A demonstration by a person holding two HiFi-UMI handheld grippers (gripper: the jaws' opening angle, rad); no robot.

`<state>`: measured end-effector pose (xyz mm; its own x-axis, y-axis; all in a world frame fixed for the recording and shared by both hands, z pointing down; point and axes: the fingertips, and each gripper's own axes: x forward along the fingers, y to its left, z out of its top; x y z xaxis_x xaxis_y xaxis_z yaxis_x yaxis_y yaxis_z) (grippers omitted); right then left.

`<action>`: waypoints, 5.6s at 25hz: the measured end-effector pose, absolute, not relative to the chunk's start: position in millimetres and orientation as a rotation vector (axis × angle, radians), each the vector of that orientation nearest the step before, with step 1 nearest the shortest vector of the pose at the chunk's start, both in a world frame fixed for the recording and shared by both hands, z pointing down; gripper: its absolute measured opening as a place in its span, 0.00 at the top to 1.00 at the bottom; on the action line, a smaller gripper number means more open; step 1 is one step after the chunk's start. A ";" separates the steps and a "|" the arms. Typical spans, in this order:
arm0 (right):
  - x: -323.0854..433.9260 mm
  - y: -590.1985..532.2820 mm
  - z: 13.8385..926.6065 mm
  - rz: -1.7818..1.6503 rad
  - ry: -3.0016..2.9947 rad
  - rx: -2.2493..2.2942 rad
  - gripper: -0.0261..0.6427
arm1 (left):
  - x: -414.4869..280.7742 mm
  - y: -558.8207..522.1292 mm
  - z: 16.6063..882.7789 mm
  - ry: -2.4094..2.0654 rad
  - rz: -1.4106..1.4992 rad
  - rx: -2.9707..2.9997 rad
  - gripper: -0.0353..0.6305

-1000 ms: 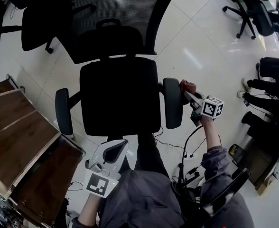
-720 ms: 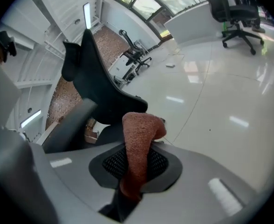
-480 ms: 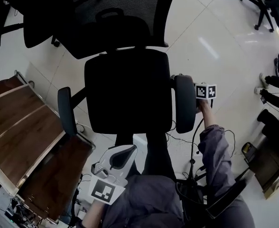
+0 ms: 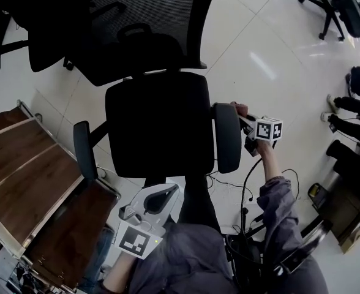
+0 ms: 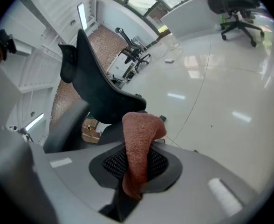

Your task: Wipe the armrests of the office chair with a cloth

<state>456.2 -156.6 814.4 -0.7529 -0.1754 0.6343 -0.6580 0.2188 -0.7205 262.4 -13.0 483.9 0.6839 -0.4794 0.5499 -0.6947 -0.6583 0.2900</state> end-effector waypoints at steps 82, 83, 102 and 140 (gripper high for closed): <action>352.1 -98.4 793.0 1.114 -1.564 1.831 0.88 | 61.2 76.4 509.6 -0.846 0.495 2.452 0.92; 349.9 -96.6 782.1 1.121 -1.584 1.847 0.88 | 61.0 75.7 507.8 -0.842 0.496 2.456 0.92; 358.2 -87.9 821.7 1.130 -1.470 1.818 0.88 | 60.6 75.6 510.6 -0.841 0.530 2.430 0.92; 355.2 -92.8 798.4 1.105 -1.508 1.817 0.88 | 23.1 63.6 516.1 -0.909 0.516 2.379 0.92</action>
